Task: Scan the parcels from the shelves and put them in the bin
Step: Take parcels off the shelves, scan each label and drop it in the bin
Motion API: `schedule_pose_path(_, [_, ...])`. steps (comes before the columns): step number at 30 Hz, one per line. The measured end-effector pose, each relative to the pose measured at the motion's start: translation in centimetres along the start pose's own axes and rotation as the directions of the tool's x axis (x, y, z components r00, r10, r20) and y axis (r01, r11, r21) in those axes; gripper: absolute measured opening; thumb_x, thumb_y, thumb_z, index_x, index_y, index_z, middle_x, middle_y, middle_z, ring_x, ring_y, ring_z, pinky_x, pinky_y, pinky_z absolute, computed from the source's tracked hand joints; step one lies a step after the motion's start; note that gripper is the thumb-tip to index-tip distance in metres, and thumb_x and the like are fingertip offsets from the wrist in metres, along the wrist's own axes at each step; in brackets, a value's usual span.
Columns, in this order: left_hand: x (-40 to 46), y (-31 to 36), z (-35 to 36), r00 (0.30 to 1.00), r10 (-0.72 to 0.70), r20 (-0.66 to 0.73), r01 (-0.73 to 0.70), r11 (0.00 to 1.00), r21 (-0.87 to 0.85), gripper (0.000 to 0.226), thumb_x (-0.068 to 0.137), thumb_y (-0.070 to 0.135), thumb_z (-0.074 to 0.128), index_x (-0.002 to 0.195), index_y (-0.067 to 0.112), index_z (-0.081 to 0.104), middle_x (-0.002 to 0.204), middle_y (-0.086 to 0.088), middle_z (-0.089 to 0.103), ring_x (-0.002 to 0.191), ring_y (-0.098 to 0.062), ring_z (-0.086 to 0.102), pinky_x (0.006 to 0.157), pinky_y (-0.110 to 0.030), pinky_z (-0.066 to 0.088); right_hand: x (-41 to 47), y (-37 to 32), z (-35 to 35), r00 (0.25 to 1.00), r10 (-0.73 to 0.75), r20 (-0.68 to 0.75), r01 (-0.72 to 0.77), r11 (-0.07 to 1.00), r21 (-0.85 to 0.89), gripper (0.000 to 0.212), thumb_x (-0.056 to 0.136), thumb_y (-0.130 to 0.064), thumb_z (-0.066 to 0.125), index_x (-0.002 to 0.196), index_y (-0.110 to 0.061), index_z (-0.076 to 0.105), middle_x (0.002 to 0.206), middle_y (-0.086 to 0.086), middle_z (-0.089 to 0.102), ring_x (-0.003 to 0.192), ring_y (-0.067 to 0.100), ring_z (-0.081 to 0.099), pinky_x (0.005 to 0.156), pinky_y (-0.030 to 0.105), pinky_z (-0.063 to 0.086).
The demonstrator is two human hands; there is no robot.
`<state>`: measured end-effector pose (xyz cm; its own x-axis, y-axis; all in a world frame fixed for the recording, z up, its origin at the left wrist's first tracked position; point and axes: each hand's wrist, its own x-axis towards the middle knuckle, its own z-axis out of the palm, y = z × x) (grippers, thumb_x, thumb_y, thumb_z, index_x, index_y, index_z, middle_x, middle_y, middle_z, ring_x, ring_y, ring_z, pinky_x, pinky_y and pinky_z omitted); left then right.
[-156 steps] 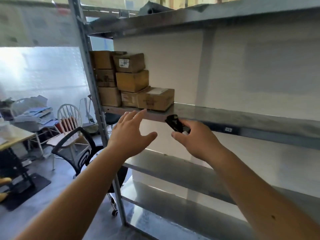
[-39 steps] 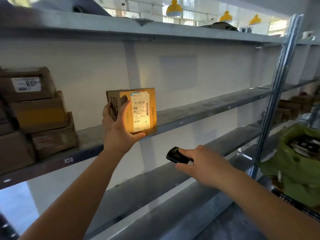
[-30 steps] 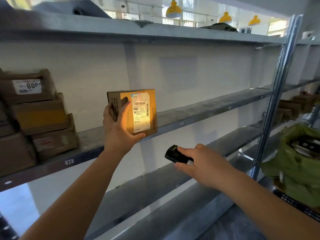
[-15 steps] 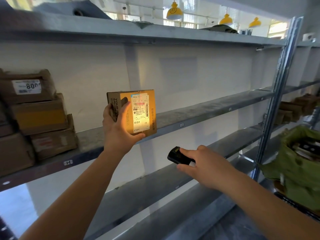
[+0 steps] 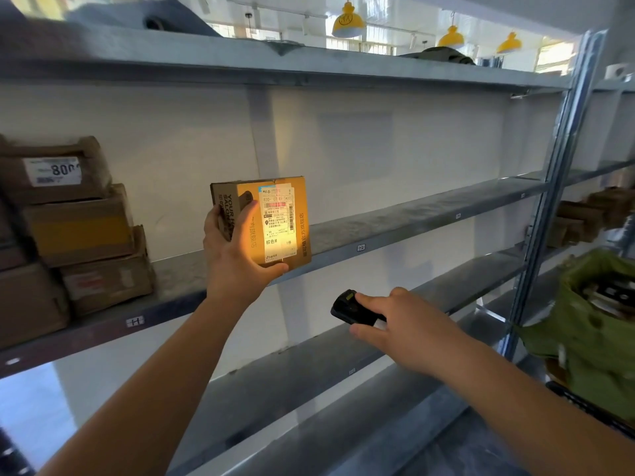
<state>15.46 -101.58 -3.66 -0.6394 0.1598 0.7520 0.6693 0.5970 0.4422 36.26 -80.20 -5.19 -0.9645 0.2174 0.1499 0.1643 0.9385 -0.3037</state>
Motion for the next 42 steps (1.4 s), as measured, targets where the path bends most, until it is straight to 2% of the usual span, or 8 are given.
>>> schedule_pose_path(7, [0.1,0.0,0.1,1.000,-0.014,-0.019,0.013,1.000,-0.027,0.131,0.056,0.045,0.102,0.156,0.050,0.017,0.167,-0.001,0.005,0.154,-0.027,0.019,0.125,-0.048,0.031,0.0,0.4,0.2,1.000,0.002,0.017,-0.002,1.000,0.012,0.068,0.098,-0.070,0.048,0.159,-0.047,0.030,0.113,-0.006,0.046,0.097,0.012,0.057,0.085,0.029,0.055])
schedule_pose_path(15, [0.2,0.3,0.1,1.000,-0.004,-0.014,0.004,1.000,0.021,0.131,0.058,0.047,0.101,0.154,0.052,0.012,0.167,-0.004,0.005,0.153,-0.030,0.021,0.123,-0.050,0.035,0.5,0.7,0.6,1.000,0.020,0.018,-0.020,1.000,-0.008,0.068,0.097,-0.072,0.047,0.158,-0.046,0.031,0.113,-0.006,0.048,0.097,0.014,0.060,0.087,0.033,0.057])
schedule_pose_path(20, [0.4,0.3,0.2,1.000,-0.016,-0.010,0.016,1.000,0.023,0.130,0.058,0.046,0.101,0.153,0.052,0.013,0.167,-0.003,0.005,0.152,-0.031,0.022,0.122,-0.051,0.037,0.7,1.2,0.8,0.999,0.027,0.034,-0.026,0.999,-0.028,0.066,0.096,-0.072,0.048,0.156,-0.047,0.036,0.112,-0.003,0.053,0.093,0.016,0.062,0.084,0.037,0.059])
schedule_pose_path(24, [0.4,0.4,0.3,0.998,-0.060,0.013,0.060,0.998,-0.029,0.127,0.060,0.037,0.102,0.153,0.055,0.016,0.167,0.004,0.000,0.155,-0.029,0.016,0.124,-0.053,0.033,0.7,1.3,1.0,0.999,0.020,0.027,-0.019,0.999,-0.028,0.066,0.096,-0.071,0.050,0.156,-0.046,0.037,0.106,-0.002,0.056,0.090,0.017,0.064,0.081,0.035,0.058])
schedule_pose_path(32, [0.2,0.5,0.2,0.997,-0.082,0.009,0.082,0.996,-0.028,0.125,0.063,0.037,0.101,0.153,0.055,0.017,0.166,0.008,0.000,0.155,-0.028,0.016,0.125,-0.052,0.032,0.8,1.4,1.6,1.000,0.018,0.024,-0.018,1.000,-0.015,0.060,0.096,-0.071,0.050,0.151,-0.047,0.044,0.104,-0.004,0.055,0.088,0.015,0.063,0.073,0.030,0.053])
schedule_pose_path(38, [-0.4,0.7,0.3,0.997,-0.073,0.028,0.076,0.991,-0.114,0.125,0.060,0.036,0.102,0.150,0.059,0.018,0.166,0.009,-0.001,0.154,-0.026,0.020,0.123,-0.050,0.036,0.6,1.3,1.6,0.999,0.039,0.012,-0.039,0.999,0.038,0.065,0.097,-0.069,0.052,0.156,-0.047,0.037,0.115,-0.003,0.052,0.100,0.017,0.061,0.090,0.035,0.056])
schedule_pose_path(42, [-1.8,1.8,0.1,0.996,-0.055,0.073,0.069,0.977,-0.201,0.125,0.059,0.038,0.102,0.148,0.062,0.018,0.164,0.015,0.000,0.153,-0.021,0.023,0.123,-0.047,0.034,0.5,1.4,1.7,1.000,0.027,0.003,-0.027,0.998,0.048,0.065,0.096,-0.070,0.050,0.155,-0.046,0.039,0.110,-0.004,0.051,0.096,0.015,0.060,0.086,0.033,0.056])
